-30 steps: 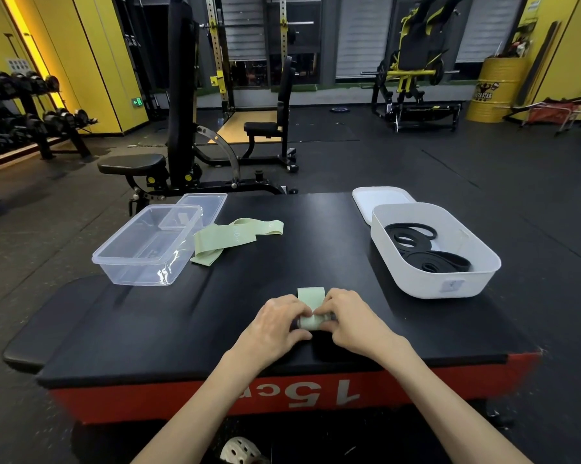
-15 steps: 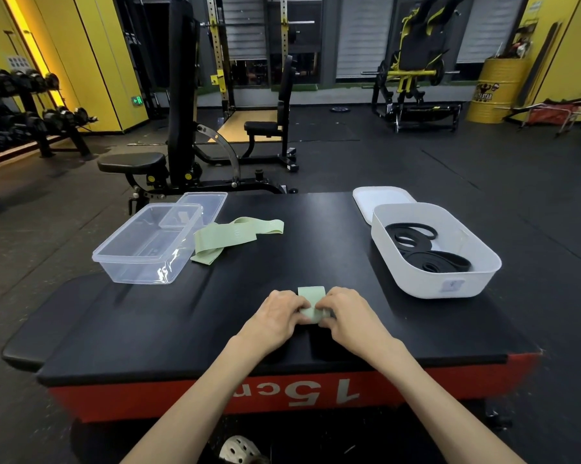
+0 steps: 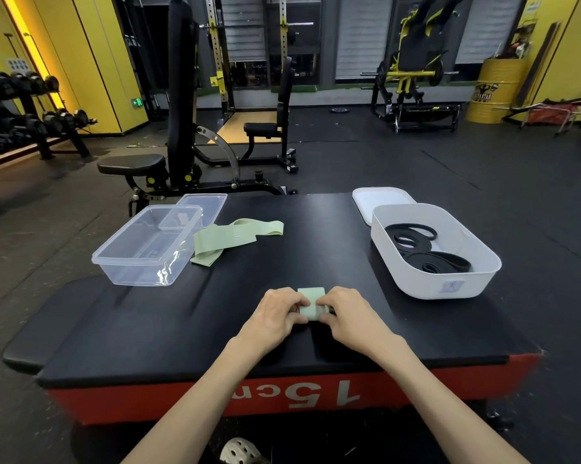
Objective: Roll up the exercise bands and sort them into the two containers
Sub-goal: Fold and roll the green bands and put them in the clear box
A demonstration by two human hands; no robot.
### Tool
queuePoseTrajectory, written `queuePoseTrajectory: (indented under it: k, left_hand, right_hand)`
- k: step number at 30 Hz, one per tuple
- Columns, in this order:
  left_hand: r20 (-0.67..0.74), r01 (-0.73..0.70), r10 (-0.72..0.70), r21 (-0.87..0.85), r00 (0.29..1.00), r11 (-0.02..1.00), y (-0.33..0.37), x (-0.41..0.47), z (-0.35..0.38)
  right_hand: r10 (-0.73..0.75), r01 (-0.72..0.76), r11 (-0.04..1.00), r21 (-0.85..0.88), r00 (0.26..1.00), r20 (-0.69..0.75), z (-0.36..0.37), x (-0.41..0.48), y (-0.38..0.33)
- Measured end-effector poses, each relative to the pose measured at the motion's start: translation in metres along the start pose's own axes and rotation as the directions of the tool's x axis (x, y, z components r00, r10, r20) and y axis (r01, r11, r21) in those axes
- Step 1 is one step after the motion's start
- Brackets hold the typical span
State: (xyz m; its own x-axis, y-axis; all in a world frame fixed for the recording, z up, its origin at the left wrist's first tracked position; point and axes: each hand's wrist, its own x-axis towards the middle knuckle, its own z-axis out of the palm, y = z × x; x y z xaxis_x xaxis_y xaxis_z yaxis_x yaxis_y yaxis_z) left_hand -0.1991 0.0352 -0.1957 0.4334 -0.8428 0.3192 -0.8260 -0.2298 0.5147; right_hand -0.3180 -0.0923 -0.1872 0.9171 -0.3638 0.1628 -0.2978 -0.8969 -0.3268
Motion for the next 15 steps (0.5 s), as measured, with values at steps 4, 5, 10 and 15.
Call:
queuePoseTrajectory:
  k: [4,5,10,15]
  left_hand:
    - [0.01,0.061,-0.062,0.006,0.998,0.998,-0.001,0.002,-0.001]
    - [0.01,0.074,-0.074,0.006,0.997,0.997,-0.001,0.002,0.0]
    - [0.047,0.094,-0.095,0.013,0.994,0.995,0.002,0.0,-0.002]
    - [0.102,0.078,-0.078,0.0,0.992,0.997,0.007,-0.011,-0.004]
  right_hand:
    - [-0.018,0.018,1.0,0.018,1.0,-0.014,-0.004,0.002,0.0]
    - [-0.019,0.019,1.0,0.015,1.0,-0.01,-0.003,0.003,-0.001]
    - [-0.037,0.037,0.999,-0.012,0.999,-0.023,-0.001,-0.001,-0.004]
    - [-0.088,0.088,0.996,-0.01,0.996,0.004,-0.001,-0.014,-0.004]
